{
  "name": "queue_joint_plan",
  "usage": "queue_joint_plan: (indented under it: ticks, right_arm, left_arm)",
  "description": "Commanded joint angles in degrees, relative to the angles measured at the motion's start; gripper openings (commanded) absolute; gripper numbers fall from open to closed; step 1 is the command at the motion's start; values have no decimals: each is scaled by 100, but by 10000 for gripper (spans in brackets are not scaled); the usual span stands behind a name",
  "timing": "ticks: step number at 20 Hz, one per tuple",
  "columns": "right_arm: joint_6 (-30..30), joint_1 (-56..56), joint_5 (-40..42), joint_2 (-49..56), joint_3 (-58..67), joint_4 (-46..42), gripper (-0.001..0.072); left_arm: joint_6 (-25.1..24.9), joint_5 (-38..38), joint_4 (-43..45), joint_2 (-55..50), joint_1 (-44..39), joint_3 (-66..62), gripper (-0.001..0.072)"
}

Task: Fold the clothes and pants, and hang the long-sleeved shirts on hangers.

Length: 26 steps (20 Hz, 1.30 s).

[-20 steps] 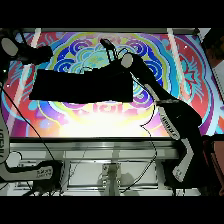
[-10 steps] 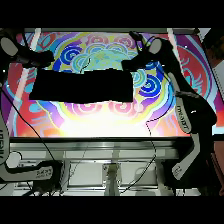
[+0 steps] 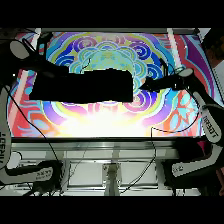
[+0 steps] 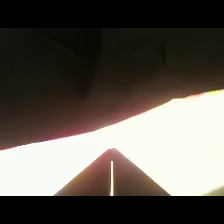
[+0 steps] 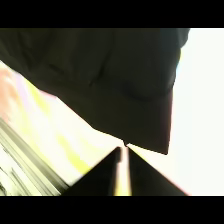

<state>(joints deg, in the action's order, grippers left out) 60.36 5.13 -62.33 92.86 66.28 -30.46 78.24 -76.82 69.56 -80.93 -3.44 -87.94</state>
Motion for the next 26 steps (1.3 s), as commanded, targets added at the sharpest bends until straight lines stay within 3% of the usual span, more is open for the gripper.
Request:
queue_joint_plan:
  ticks: [1, 7, 15, 16, 17, 18, 19, 22, 26]
  right_arm:
    - [-422, 63, 881, -131, -957, 1078, 530]
    - [-85, -289, 426, 905, 195, 756, 588]
    - [496, -699, 282, 1567, 780, 57, 560]
    - [498, -752, 271, 1567, 815, 63, 523]
    - [496, -809, 186, 1567, 892, 61, 380]
    - [498, -846, 22, 1565, 990, 70, 95]
    - [553, -837, -256, 1561, 1128, 68, 14]
    - [800, -649, -769, 1349, 1292, -140, 13]
    - [1167, -26, -1405, 876, 1252, -1558, 14]
  left_arm:
    - [-328, -219, -208, 2, 138, 448, 5]
    - [-330, -210, -210, -81, 260, 562, 5]
    - [-328, -9, -236, -361, 260, 562, 6]
    - [-323, 33, -251, -433, 251, 562, 5]
    - [-321, 44, -319, -490, 240, 562, 5]
    - [-284, 61, -409, -549, 234, 562, 5]
    - [-210, 107, -472, -592, 234, 560, 5]
    - [184, 518, -470, -621, 234, 562, 5]
    - [848, 981, -468, -684, -35, 562, 5]
